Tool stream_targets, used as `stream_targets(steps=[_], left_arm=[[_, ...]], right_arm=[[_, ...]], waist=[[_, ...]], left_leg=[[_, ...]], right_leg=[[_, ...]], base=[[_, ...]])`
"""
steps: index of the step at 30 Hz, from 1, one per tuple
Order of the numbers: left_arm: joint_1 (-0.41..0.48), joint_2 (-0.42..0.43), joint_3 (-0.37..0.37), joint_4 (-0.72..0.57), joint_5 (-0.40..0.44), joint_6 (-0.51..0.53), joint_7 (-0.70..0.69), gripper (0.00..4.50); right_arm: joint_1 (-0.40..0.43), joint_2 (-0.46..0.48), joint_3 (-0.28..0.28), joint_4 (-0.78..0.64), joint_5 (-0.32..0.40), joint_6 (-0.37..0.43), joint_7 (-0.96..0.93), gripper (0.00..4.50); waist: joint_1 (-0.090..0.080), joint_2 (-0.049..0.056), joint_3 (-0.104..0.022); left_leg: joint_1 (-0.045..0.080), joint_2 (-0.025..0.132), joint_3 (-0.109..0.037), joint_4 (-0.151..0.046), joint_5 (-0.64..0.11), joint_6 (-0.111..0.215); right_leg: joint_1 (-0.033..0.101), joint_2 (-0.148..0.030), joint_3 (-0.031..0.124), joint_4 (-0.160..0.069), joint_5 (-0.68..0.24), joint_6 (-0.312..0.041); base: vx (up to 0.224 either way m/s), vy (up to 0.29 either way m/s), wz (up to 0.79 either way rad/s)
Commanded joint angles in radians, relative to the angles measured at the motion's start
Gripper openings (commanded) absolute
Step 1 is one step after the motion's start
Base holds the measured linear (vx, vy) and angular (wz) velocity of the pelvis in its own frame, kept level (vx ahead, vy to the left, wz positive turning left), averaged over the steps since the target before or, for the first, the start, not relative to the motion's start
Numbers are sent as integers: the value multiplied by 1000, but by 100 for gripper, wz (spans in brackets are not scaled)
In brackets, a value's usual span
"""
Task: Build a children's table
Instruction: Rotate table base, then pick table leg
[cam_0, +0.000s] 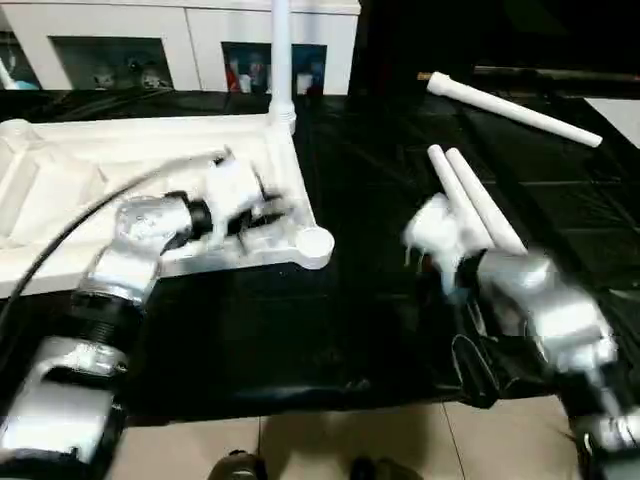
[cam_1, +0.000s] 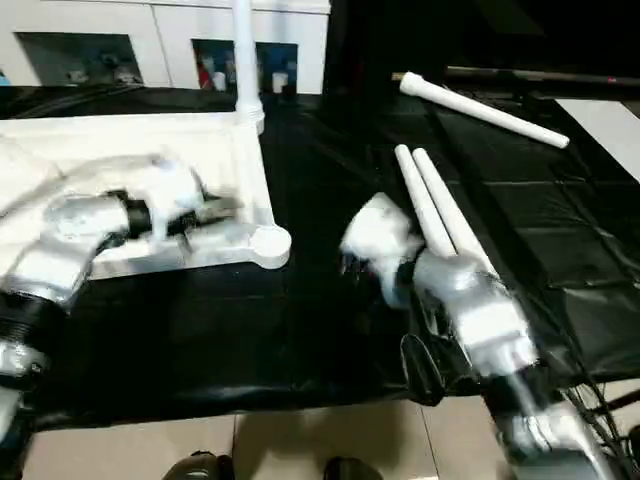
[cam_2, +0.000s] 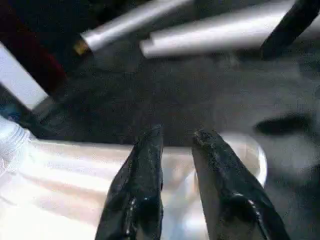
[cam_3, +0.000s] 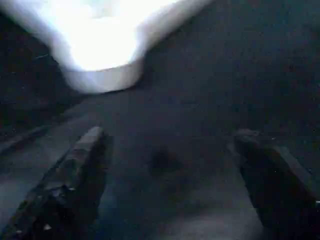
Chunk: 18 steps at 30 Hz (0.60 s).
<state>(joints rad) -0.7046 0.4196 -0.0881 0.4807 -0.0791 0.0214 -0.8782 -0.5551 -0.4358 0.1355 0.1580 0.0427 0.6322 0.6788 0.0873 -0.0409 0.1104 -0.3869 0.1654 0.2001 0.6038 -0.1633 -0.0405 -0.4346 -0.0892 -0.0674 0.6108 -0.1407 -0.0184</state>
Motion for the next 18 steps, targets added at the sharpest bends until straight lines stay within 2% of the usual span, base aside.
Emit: stream_targets(steps=[1,2,3,5,6,7,10,11,12,14,18], left_arm=[[41,-29,41,-144,-69,168,47,122],[45,-31,42,-153,-71,178,51,122],[66,-47,47,-205,-81,236,71,122],[95,-59,33,-257,-72,280,85,122],[108,-61,24,-279,-69,294,86,122],[146,-62,-3,-343,-62,332,91,122],[174,-54,-20,-406,-76,375,91,122],[185,-46,-29,-445,-87,406,87,122],[197,-28,-47,-484,-88,427,72,122],[210,-9,-66,-534,-86,468,58,122],[223,4,-81,-587,-86,514,50,122]], right_arm=[[-28,3,-61,58,-30,56,-110,444],[-31,4,-64,61,-31,58,-115,444],[-45,9,-80,81,-38,73,-147,444],[-75,9,-98,125,-55,96,-197,444],[-89,7,-102,145,-66,118,-218,444],[-133,-1,-115,204,-89,187,-268,444],[-176,-4,-126,259,-91,259,-292,444],[-199,-5,-127,292,-95,288,-308,444],[-222,-5,-133,333,-93,311,-321,444],[-241,-3,-142,374,-86,310,-336,444],[-259,3,-154,432,-69,321,-333,444]], waist=[[-4,7,-81],[-6,5,-81],[-7,-2,-81],[-6,0,-82],[-10,-13,-83],[-12,-15,-83],[-17,-13,-81],[-20,-18,-83],[-24,-15,-82],[-30,-21,-81],[-34,-22,-80]], left_leg=[[33,60,-31,-71,-286,-18],[28,59,-33,-72,-277,-16],[31,59,-30,-72,-274,-14],[27,57,-29,-71,-251,0],[25,57,-27,-70,-242,4],[23,54,-27,-70,-220,12],[24,54,-26,-69,-220,9],[22,53,-27,-69,-217,9],[23,54,-29,-69,-216,7],[21,53,-27,-68,-222,6],[21,52,-27,-67,-229,1]], right_leg=[[50,-64,49,-77,-369,-204],[54,-63,49,-76,-364,-199],[52,-61,49,-78,-363,-195],[54,-60,49,-78,-349,-191],[54,-58,49,-77,-345,-187],[55,-58,49,-78,-361,-179],[52,-56,50,-79,-375,-164],[57,-56,48,-76,-369,-161],[55,-57,48,-76,-366,-166],[54,-57,48,-77,-376,-157],[53,-56,48,-81,-391,-141]], base=[[0,0,0],[0,0,0],[0,0,0],[0,0,0],[0,0,0],[0,0,0],[0,0,0],[0,0,0],[0,0,0],[0,0,0],[0,0,0]])
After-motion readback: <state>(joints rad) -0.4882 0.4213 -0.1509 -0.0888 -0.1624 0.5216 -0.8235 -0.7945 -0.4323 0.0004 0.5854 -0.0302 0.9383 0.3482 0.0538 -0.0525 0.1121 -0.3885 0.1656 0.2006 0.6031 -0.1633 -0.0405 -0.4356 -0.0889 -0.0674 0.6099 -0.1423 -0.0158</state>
